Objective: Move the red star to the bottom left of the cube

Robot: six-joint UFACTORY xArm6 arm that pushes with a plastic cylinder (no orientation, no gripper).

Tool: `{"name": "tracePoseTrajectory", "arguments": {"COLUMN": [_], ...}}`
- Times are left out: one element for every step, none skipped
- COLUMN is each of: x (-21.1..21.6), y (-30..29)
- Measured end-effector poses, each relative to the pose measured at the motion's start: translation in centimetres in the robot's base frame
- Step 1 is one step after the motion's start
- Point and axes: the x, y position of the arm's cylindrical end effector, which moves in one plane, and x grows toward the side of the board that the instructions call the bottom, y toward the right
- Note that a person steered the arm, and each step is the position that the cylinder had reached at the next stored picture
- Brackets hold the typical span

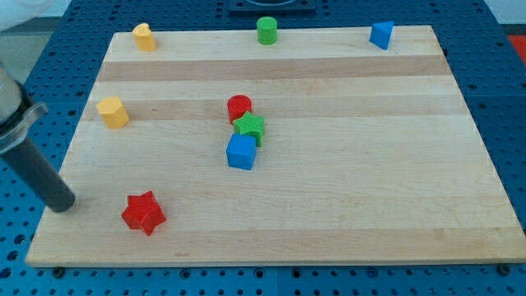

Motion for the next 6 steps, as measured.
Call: {"name": "tracePoseTrajectory", "arguments": {"x": [1.3, 0.4, 0.5, 5.4, 5.7, 2.3], "y": [6.9, 14.2, 16.4, 15.9, 18.5, 20.8]}}
